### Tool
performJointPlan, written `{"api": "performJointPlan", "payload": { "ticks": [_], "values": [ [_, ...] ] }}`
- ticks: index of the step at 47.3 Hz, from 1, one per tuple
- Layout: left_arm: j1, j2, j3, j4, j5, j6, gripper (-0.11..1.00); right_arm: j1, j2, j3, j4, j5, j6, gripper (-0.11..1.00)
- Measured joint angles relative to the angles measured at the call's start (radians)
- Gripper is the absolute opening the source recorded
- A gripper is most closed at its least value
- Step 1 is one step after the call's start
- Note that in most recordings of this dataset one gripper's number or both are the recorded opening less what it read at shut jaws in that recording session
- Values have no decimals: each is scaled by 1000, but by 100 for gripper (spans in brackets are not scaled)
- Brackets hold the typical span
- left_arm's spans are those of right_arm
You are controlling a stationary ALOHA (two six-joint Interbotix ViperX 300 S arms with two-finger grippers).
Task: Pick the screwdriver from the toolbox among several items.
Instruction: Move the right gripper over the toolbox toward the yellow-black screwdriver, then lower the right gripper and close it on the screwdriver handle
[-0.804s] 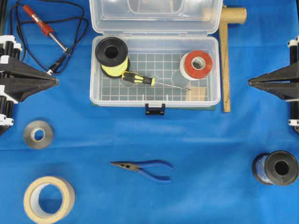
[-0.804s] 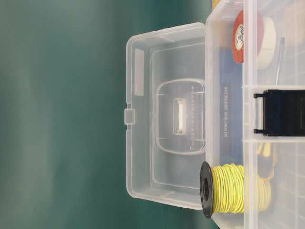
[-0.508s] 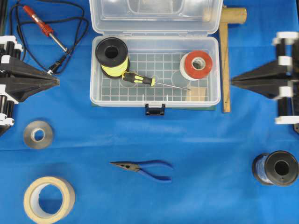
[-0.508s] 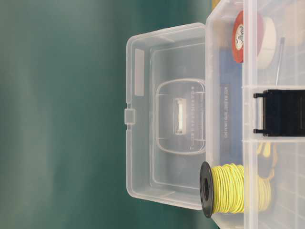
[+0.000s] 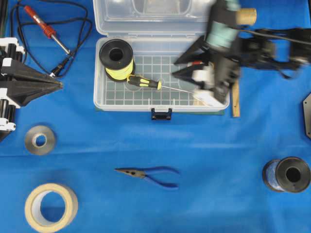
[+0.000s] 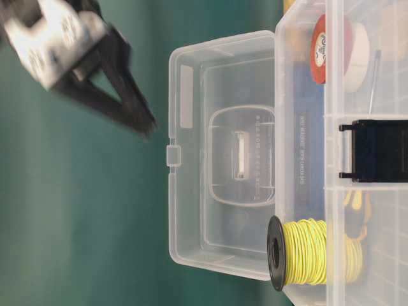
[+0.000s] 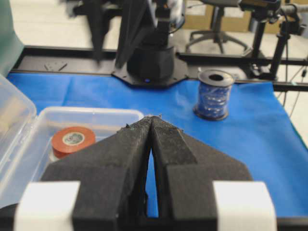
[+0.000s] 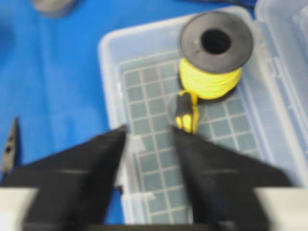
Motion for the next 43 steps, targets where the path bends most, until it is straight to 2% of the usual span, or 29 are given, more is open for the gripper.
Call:
{"api": "performJointPlan", "payload": {
  "ticks": [3,5,11,21,34,39,42,43],
  "values": [
    [0,0,0,-2,-2,0,0,-14,69,-58,-9,51,26,75],
    [2,0,0,-2,-2,-2,0,-23,121,-98,-20,87,43,80],
    [2,0,0,-2,0,-12,0,-44,276,-196,-44,179,94,75],
    [0,0,3,-2,2,-14,0,-52,502,-313,-71,247,137,75],
    [0,0,8,-2,21,-14,0,-55,637,-354,-71,256,164,74],
    [2,-5,8,-2,29,-14,0,-54,638,-359,-71,255,167,65],
    [0,-8,8,-3,31,-14,0,-51,638,-359,-71,256,167,50],
    [0,-9,9,-2,32,-14,0,-51,640,-359,-71,258,167,43]
  ]
}}
